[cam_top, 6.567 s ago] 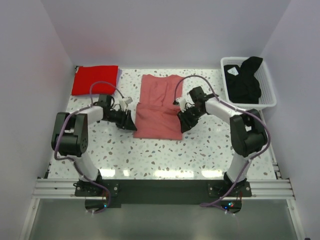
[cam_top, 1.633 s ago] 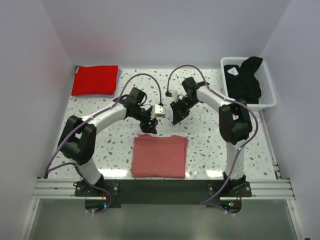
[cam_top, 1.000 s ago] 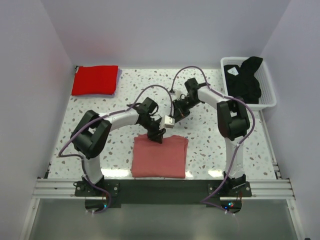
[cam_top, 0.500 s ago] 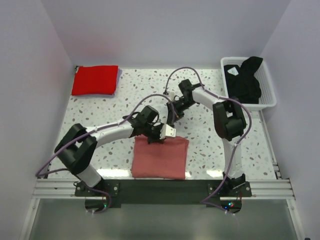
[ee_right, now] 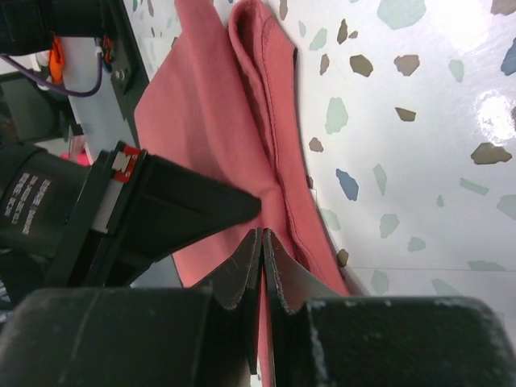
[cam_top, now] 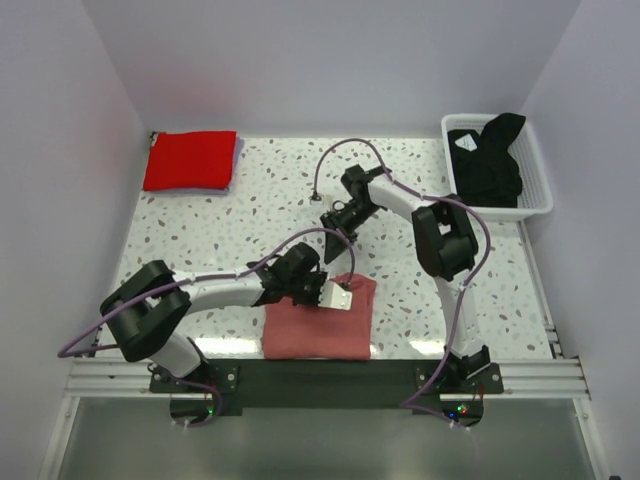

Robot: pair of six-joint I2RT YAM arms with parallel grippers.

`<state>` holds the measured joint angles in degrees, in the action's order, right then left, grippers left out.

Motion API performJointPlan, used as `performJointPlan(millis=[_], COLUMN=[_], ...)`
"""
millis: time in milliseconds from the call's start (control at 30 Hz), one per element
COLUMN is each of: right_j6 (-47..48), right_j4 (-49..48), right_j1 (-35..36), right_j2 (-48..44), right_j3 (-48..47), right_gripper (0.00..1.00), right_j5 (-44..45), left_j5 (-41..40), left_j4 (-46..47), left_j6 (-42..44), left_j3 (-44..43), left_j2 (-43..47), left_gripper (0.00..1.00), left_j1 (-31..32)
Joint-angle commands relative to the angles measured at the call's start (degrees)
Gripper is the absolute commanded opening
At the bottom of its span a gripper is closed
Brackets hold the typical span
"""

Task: Fold and stack the t-shirts
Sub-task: Fold the tshirt

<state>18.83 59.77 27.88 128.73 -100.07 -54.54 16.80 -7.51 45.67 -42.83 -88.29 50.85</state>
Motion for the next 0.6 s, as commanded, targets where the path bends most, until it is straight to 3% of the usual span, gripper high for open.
performJointPlan(millis=[0, 67, 167, 567], right_j6=[4.1, 4.6, 5.1, 10.3], right_j4=[4.0, 4.5, 5.2, 11.0], right_j1=[-0.2, -0.2, -0.2, 2.8], right_j2=[0.5, 0.7, 1.0, 5.6], right_j3=[-1.9, -2.0, -2.8, -1.3], right_gripper=[0.07, 0.07, 0.06, 0.06], right_j5=[-1.9, -1.9, -2.3, -4.5], left_j5=[-7.1, -8.6, -11.4, -12.9], left_j4=[9.4, 13.7, 19.0, 21.6], left_j6=[0.9, 1.0, 1.2, 3.0], left_j3=[3.5, 6.2, 9.3, 10.4], left_j2=[0.7, 1.7, 3.2, 9.1], left_gripper=[0.10, 0.09, 0.00, 0.00], left_j1=[0.9, 1.5, 3.3, 4.6])
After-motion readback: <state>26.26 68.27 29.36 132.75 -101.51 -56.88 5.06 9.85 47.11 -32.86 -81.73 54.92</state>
